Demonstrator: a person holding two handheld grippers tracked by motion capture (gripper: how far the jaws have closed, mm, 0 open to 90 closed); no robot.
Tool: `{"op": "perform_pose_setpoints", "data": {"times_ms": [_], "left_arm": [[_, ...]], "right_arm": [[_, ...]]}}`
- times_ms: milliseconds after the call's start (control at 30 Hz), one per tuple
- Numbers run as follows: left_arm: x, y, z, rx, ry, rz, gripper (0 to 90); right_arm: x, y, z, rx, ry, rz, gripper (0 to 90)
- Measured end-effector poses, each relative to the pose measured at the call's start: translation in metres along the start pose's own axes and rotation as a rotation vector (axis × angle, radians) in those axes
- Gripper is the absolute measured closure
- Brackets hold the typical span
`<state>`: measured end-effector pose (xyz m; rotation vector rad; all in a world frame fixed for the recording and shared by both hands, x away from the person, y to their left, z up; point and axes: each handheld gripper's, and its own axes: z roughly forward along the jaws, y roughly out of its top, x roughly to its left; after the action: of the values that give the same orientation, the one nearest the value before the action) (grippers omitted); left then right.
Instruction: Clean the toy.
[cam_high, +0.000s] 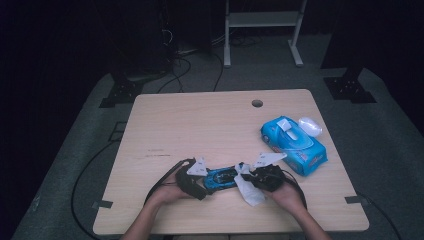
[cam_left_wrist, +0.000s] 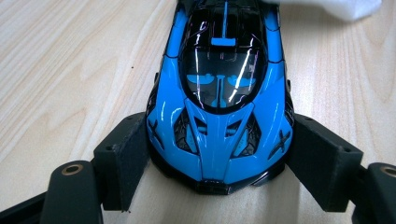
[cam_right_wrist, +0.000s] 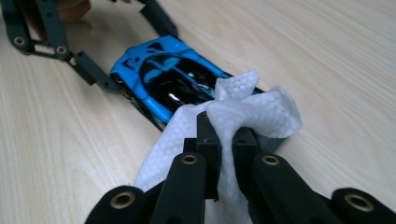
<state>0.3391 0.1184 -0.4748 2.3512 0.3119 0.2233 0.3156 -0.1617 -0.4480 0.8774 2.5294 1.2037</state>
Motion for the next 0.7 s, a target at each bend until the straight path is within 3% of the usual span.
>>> {"op": "perform_pose_setpoints", "data": {"times_ms": [67, 267, 367, 500, 600, 700], "left_arm": [[0.0, 0.0, 0.0, 0.0, 0.0, 0.001, 24.4], [0.001, 0.0, -0.002, 0.01, -0.001, 0.005, 24.5], [0.001, 0.0, -0.001, 0.008, -0.002, 0.002, 24.5], [0.001, -0.001, -0.001, 0.004, -0.001, 0.004, 24.5], [0.001, 0.0, 0.0, 0.0, 0.004, 0.001, 25.2], [0.001, 0.0, 0.0, 0.0, 0.002, 0.0, 25.2]], "right_arm": [[-0.005, -0.002, -0.004, -0.009, -0.006, 0.023, 85.8], [0.005, 0.006, 0.006, 0.002, 0.0, -0.015, 85.8], [0.003, 0.013, 0.004, -0.037, -0.008, 0.002, 85.8], [-0.002, 0.011, 0.005, 0.027, -0.018, -0.015, 85.8], [-0.011, 0.001, 0.002, 0.004, 0.021, 0.055, 85.8], [-0.01, 0.002, -0.001, 0.011, 0.007, 0.043, 85.8]]}}
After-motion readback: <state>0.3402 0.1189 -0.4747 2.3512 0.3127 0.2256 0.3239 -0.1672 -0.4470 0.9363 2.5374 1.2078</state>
